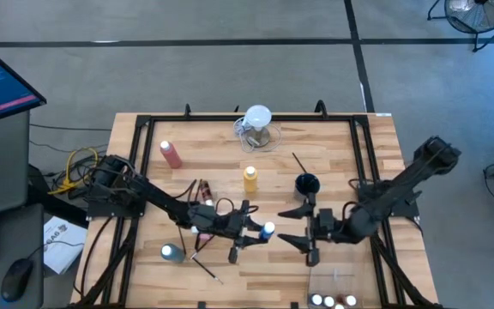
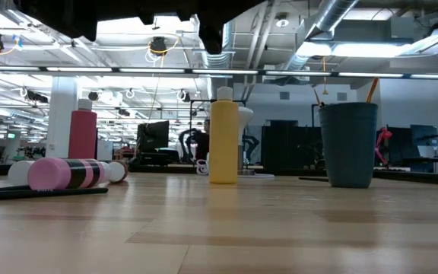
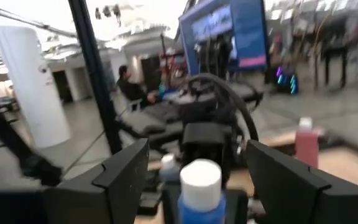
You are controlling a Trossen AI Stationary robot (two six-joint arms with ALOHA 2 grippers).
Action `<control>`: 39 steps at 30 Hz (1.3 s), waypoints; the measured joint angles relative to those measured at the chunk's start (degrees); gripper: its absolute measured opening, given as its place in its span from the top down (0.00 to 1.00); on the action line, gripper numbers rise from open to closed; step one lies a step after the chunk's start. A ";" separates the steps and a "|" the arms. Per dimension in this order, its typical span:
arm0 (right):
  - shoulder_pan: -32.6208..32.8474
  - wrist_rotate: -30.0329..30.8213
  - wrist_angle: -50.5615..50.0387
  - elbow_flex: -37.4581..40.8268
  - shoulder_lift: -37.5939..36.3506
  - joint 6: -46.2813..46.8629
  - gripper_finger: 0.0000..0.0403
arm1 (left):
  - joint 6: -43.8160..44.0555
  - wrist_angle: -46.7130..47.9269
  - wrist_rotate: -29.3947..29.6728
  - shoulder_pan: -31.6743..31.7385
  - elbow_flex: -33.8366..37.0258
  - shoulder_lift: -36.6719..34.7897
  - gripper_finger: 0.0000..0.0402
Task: Pick & Place Paint Supplies
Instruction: Put the small blue paint bottle into the transparent bin
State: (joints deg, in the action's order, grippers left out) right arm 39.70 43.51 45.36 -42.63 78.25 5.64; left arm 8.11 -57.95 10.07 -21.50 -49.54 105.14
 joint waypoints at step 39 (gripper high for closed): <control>-15.36 -36.16 -94.16 -49.09 12.08 35.86 0.35 | 4.38 3.95 -4.39 1.56 -0.09 -0.11 0.79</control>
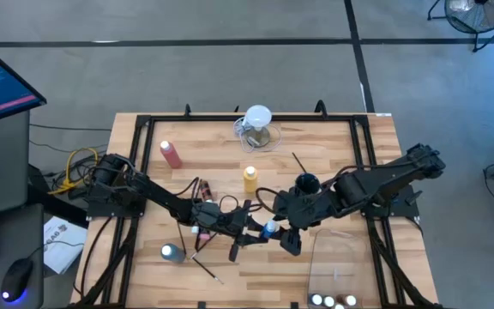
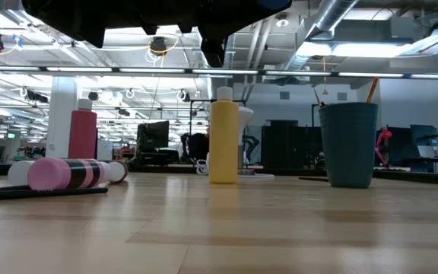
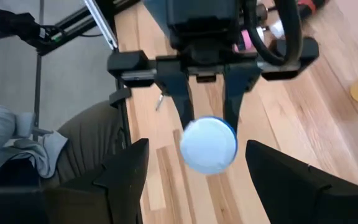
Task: Pick & Place Paint Supplies
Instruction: Put the small blue paint bottle into the transparent bin
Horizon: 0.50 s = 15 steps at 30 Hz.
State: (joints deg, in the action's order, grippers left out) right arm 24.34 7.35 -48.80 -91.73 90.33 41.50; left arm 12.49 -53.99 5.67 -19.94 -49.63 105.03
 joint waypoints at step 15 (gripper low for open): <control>-1.70 -0.45 0.28 0.07 2.76 -2.64 0.35 | 0.22 0.06 0.02 0.00 0.00 0.00 0.79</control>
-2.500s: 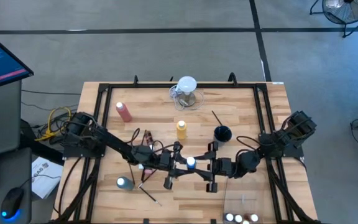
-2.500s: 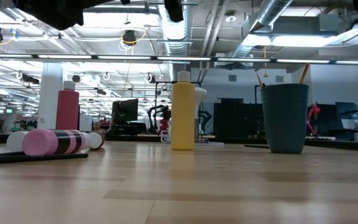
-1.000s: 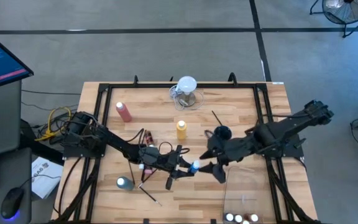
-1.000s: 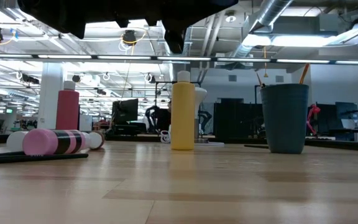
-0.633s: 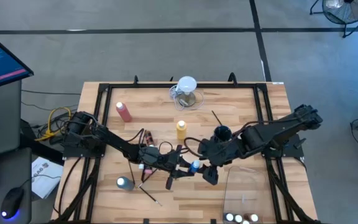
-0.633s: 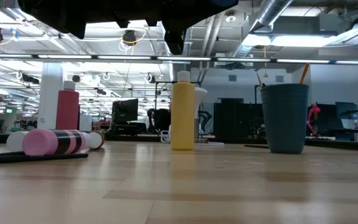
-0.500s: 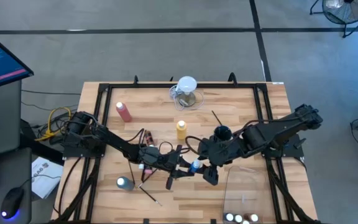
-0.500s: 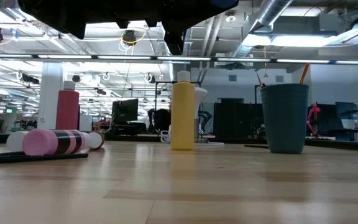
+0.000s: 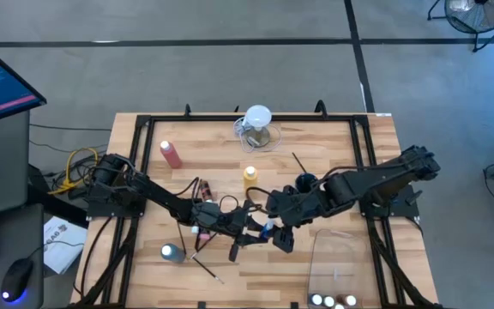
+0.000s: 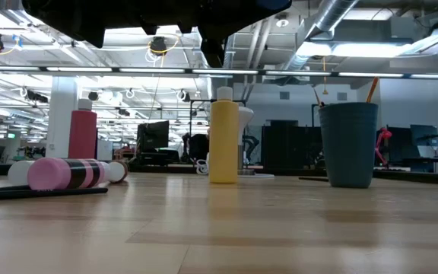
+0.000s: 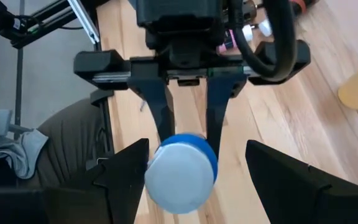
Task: Pick & Place Paint Supplies
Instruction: Put the small blue paint bottle into the transparent bin
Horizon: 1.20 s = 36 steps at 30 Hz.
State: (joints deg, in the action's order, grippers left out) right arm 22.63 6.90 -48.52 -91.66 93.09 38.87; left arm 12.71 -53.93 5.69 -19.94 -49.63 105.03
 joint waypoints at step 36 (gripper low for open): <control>-0.66 -2.56 -0.45 0.00 0.01 -1.39 0.61 | 0.07 0.11 0.09 0.00 0.00 0.00 0.79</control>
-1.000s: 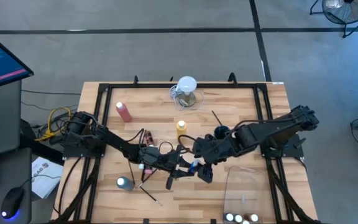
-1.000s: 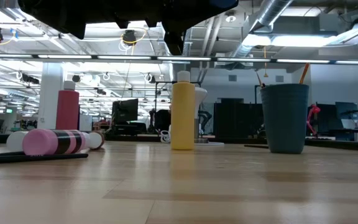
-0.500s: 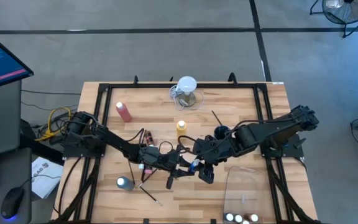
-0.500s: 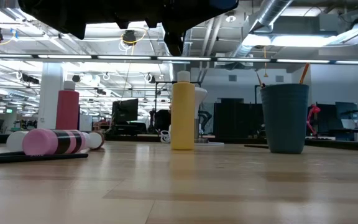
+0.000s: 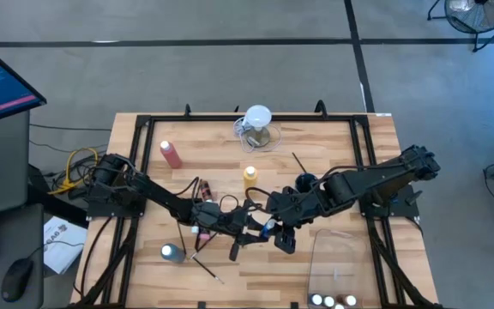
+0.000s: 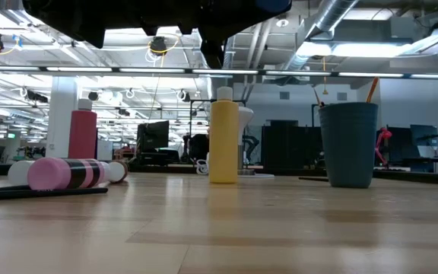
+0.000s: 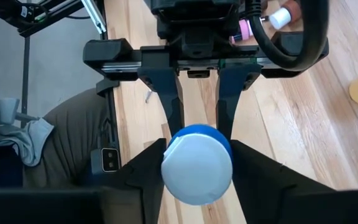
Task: Pick & Place Paint Supplies
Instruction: Put the small blue paint bottle into the transparent bin
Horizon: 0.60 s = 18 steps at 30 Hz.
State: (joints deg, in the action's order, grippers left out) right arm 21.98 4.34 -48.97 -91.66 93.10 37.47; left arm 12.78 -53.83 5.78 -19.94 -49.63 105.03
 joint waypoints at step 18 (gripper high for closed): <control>0.00 0.28 -1.16 0.00 0.02 0.00 0.68 | -0.06 0.13 -0.02 0.00 0.00 0.02 0.78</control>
State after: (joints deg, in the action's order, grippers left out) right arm 21.98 4.62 -50.14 -91.66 93.12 37.47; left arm 12.71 -53.69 5.76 -19.94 -49.63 105.06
